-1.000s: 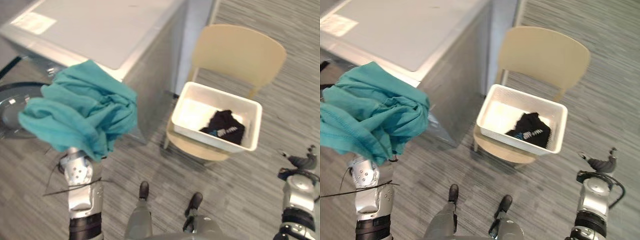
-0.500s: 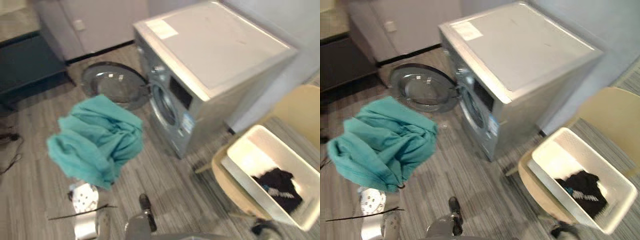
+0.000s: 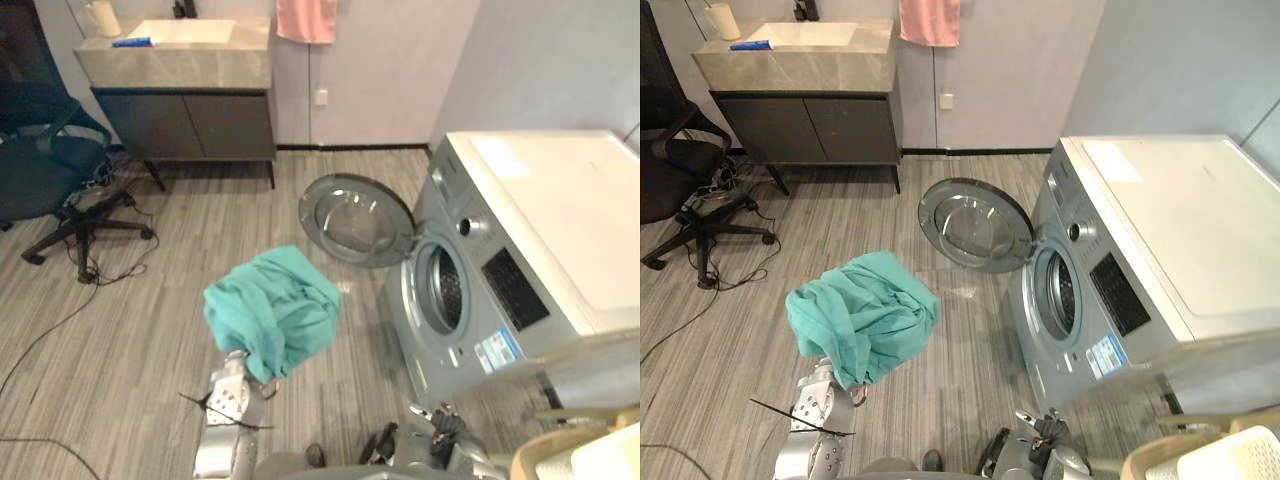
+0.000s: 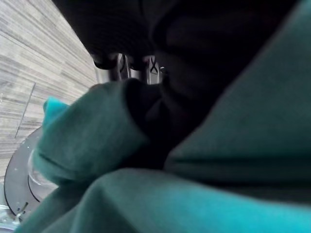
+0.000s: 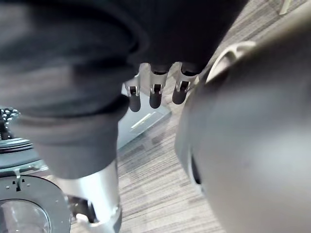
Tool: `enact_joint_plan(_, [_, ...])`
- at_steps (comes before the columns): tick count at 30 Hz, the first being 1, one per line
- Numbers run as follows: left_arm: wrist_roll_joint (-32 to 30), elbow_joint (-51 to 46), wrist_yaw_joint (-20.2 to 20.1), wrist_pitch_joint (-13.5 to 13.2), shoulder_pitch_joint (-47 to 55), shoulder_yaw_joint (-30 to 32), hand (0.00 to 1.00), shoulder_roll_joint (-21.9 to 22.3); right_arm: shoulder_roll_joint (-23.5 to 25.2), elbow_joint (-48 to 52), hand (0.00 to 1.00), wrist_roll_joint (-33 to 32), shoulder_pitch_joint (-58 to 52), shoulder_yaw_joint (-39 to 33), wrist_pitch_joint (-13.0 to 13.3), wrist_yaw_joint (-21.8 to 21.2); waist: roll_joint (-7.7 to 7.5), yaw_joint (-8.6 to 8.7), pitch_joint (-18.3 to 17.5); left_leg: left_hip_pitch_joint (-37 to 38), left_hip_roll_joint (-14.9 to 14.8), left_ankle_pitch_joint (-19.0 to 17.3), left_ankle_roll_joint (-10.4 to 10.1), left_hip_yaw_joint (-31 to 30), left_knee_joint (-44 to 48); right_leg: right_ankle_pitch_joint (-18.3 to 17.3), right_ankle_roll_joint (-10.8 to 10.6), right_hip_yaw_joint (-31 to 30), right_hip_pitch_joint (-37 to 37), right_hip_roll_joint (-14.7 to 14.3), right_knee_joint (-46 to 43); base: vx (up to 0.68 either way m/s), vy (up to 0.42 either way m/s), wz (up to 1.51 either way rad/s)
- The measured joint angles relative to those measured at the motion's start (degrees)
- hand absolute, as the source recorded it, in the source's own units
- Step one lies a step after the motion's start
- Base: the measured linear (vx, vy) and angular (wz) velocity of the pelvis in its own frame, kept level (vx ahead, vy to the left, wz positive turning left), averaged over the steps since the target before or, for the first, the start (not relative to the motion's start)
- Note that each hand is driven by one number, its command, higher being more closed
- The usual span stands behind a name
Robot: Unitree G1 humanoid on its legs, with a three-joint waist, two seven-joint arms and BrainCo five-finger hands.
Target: Pick up the laundry basket with both hands and put the clothes into the washing machine.
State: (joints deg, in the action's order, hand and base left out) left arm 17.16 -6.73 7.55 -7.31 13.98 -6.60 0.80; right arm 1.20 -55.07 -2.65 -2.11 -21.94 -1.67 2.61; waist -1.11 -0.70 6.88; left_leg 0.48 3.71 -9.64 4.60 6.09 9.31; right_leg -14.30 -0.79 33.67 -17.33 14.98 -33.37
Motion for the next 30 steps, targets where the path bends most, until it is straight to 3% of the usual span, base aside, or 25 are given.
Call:
enact_joint_plan(1, [-0.1, 0.05, 0.0, 0.08, -0.17, -0.24, 1.0, -0.04, 0.37, -0.35, 0.0, 0.04, -0.77, -0.02, -0.26, 0.01, -1.03, 0.04, -1.09, 0.28, 0.61, -1.81, -0.38, -0.95, 1.21, 1.18, 1.68, 1.48, 0.28, -0.44, 3.39, 0.39, -0.049, 0.35])
enact_joint_plan(3, [-1.01, 0.31, -0.05, 0.59, -0.66, -0.33, 1.0, 0.1, 0.91, -0.18, 0.0, 0.08, -2.59, -0.34, -1.12, -0.04, -1.73, 0.16, -1.7, 0.5, 0.52, -5.89, -1.19, -2.09, 5.44, 1.34, 2.31, 2.99, 3.43, -2.01, 7.1, 0.44, -0.103, 0.34])
enact_joint_plan(4, [-1.65, 0.7, -0.02, 0.76, -0.65, -0.27, 1.0, 0.41, 0.65, -0.01, 0.0, -0.06, -3.11, -0.32, -1.16, -0.03, -1.35, 0.14, -1.85, 0.93, -1.03, -8.72, -2.7, -1.88, 11.11, 3.44, 5.2, 3.97, 6.16, -3.73, 9.34, 0.54, -0.103, 0.26])
enact_joint_plan(5, [-2.07, 0.94, -0.06, 1.28, -0.54, -0.28, 1.0, 0.66, 0.24, 0.44, 0.0, 0.0, -2.98, 0.73, -1.16, -0.04, 0.19, 0.94, -1.18, -2.28, -4.45, -10.85, -5.67, -0.06, 23.83, 5.68, 5.49, 5.77, 9.82, -5.67, 10.85, 0.49, -0.05, 0.13])
enact_joint_plan(6, [-2.06, 1.31, -0.05, 1.6, 0.04, 0.25, 1.0, 1.48, -0.71, 0.87, 0.0, -0.04, -3.28, 2.59, -1.29, 0.0, 1.7, 1.04, -1.52, -7.21, -8.05, -8.26, -9.46, 1.11, 38.04, 5.06, 5.42, 5.25, 12.79, -8.49, 12.7, 0.47, -0.029, -0.08])
enact_joint_plan(7, [-2.06, 1.65, -0.11, 1.62, 0.28, 0.72, 1.0, 1.87, -0.98, 1.47, 0.0, -0.08, -3.43, 3.03, -1.3, 0.06, 2.09, 0.5, -1.5, -9.74, -10.43, -5.43, -10.36, 1.75, 44.76, 4.84, 5.46, 3.96, 14.33, -9.8, 13.79, 0.44, -0.002, -0.84])
enact_joint_plan(8, [-2.04, 2.42, -0.02, 1.76, 0.77, 1.84, 1.0, 2.36, -0.88, 2.64, 0.0, -0.18, -3.7, 4.32, -1.24, 0.47, 2.44, -1.2, -1.93, -13.21, -14.75, -6.01, -9.24, 3.97, 52.69, 5.03, 5.07, 0.91, 16.0, -11.32, 14.84, 0.5, 0.028, -1.35])
enact_joint_plan(9, [-2.04, 3.46, 0.08, 1.79, 0.78, 2.24, 1.0, 1.86, -0.26, 2.51, 0.0, -0.3, -3.39, 5.08, -0.99, 0.94, 1.55, -1.74, -2.46, -16.03, -18.1, -7.24, -7.24, 4.46, 53.96, 5.05, 4.93, -2.1, 16.48, -11.92, 15.98, 0.4, 0.03, -1.43])
enact_joint_plan(11, [-2.05, 4.82, -0.05, 1.92, 0.76, 2.37, 1.0, 0.88, 0.64, 2.16, 0.0, -0.83, -1.68, 6.1, -1.11, 1.15, 0.93, -1.79, -2.67, -18.75, -19.72, -8.41, -5.99, 1.64, 46.73, 6.43, 3.15, -7.33, 17.27, -11.93, 18.94, 0.37, 0.127, -1.36])
enact_joint_plan(13, [-2.05, 5.92, -0.05, 2.0, 1.28, 2.26, 1.0, 0.86, 0.75, 1.65, 0.0, -0.76, -1.09, 8.94, -1.03, 1.11, 0.51, -2.03, -2.6, -18.0, -17.86, -8.29, -6.19, -6.6, 32.74, 7.91, 1.37, -13.4, 17.15, -11.32, 20.29, 0.33, 0.263, -1.66])
enact_joint_plan(14, [-2.05, 7.85, -0.21, 2.0, 1.28, 2.05, 1.0, 0.85, 0.47, -0.82, 0.0, -0.75, -0.35, 10.53, -1.01, 1.03, 1.23, -1.8, -3.04, -15.42, -15.13, -7.17, -7.9, -17.42, 21.3, 8.91, -0.26, -17.88, 16.77, -10.83, 20.98, 0.21, 0.306, -1.57])
enact_joint_plan(15, [-2.1, 8.94, -0.13, 1.9, 1.24, 1.9, 1.0, 0.94, 0.2, -1.03, 0.0, -0.57, -0.28, 11.02, -0.99, 0.97, 1.94, -1.86, -3.41, -14.51, -14.88, -5.79, -9.31, -20.29, 17.63, 9.33, -0.99, -19.86, 16.39, -10.97, 21.17, 0.23, 0.443, -2.04])
enact_joint_plan(16, [-2.2, 11.53, -0.15, 1.59, 1.28, 1.15, 1.0, 1.66, -0.64, -0.67, 0.0, -0.47, -0.45, 11.24, -0.85, 0.91, 4.87, -1.73, -4.75, -13.66, -14.87, 0.94, -10.68, -23.64, 13.25, 9.42, -3.34, -23.65, 15.34, -12.36, 21.49, 0.19, 0.498, -1.55])
enact_joint_plan(17, [-2.42, 12.96, -0.3, 1.61, 0.95, 1.01, 1.0, 1.94, -0.72, -0.33, 0.0, 0.06, -0.46, 11.16, -0.79, 0.89, 5.46, -1.68, -4.93, -13.58, -14.96, -1.45, -15.25, -23.11, 14.62, 9.0, -5.03, -25.81, 14.4, -12.08, 21.22, 0.16, 0.501, -1.75])
enact_joint_plan(19, [-4.52, 16.32, -1.49, 1.74, 0.34, 1.01, 1.0, -0.43, 1.33, 0.25, 0.0, 1.72, -0.93, 11.31, -0.48, -0.08, 1.87, -1.47, -4.48, -12.96, -12.72, -3.59, -11.73, -13.64, 17.05, 9.52, -6.16, -30.29, 10.8, -7.29, 19.18, 0.06, 0.47, -1.7])
enact_joint_plan(20, [-4.77, 17.47, -1.65, 1.69, 0.83, 1.01, 1.0, -1.06, 2.29, -0.47, 0.0, 2.42, -0.65, 11.47, -0.56, -0.41, 0.73, -2.02, -4.53, -12.14, -12.87, -4.66, -10.02, -8.1, 17.3, 11.2, -5.0, -27.65, 9.65, -5.08, 19.37, 0.0, 0.433, -1.8])
enact_joint_plan(21, [-5.2, 18.32, -1.98, 1.73, 1.12, 1.07, 1.0, -1.35, 2.42, -0.95, 0.0, 2.83, -0.32, 11.73, -0.56, -0.51, 0.61, -2.11, -4.46, -11.74, -13.12, -4.99, -9.43, -5.29, 17.03, 11.35, -3.87, -24.08, 8.75, -3.69, 18.59, -0.1, 0.431, -2.23])
enact_joint_plan(23, [-7.21, 21.76, -3.35, 1.97, 2.13, 1.07, 1.0, -1.79, 1.95, -2.81, 0.0, 4.31, 0.73, 11.46, -0.34, -1.28, 1.1, -2.01, -4.21, -8.05, -13.58, -6.11, -7.83, 4.77, 14.82, 8.27, 0.85, -2.51, 7.21, 3.36, 11.12, -0.11, 0.31, -2.25])
enact_joint_plan(24, [-7.73, 22.45, -3.84, 2.05, 2.11, 1.07, 1.0, -1.76, 1.72, -2.85, 0.0, 4.8, 0.79, 11.3, -0.1, -1.56, 1.34, -1.84, -4.14, -7.21, -13.82, -6.33, -7.65, 7.13, 14.5, 7.61, 1.77, 1.04, 7.44, 4.36, 10.22, -0.04, 0.189, -2.05])
enact_joint_plan(26, [-8.23, 25.31, -4.97, 2.07, 1.44, 1.74, 1.0, -1.65, 0.53, -3.23, 0.0, 5.82, 1.22, 11.09, 0.09, -1.7, 1.85, -1.97, -3.72, -5.66, -14.73, -6.26, -7.77, 14.6, 12.81, 7.82, 1.61, 8.44, 7.03, 6.76, 10.65, -0.02, 0.137, -1.77])
enact_joint_plan(28, [-8.0, 28.45, -5.09, 2.23, 0.53, 2.56, 1.0, -1.71, -0.3, -3.08, 0.0, 6.85, 1.27, 10.97, 0.18, -1.67, 1.85, -1.46, -3.67, -5.44, -15.06, -5.96, -8.19, 16.95, 11.85, 10.17, -1.15, 8.72, 6.43, 6.13, 12.93, 0.0, -0.001, -0.89])
enact_joint_plan(30, [-6.47, 33.11, -4.86, 2.82, -2.77, 3.91, 1.0, -1.98, -2.35, -3.09, 0.0, 8.03, 1.73, 10.73, 0.13, -1.67, 1.76, -0.6, -2.21, -5.45, -15.86, -5.46, -8.98, 17.95, 11.36, 12.73, -1.21, 8.03, 5.2, 5.23, 13.27, 0.06, -0.103, -0.26])
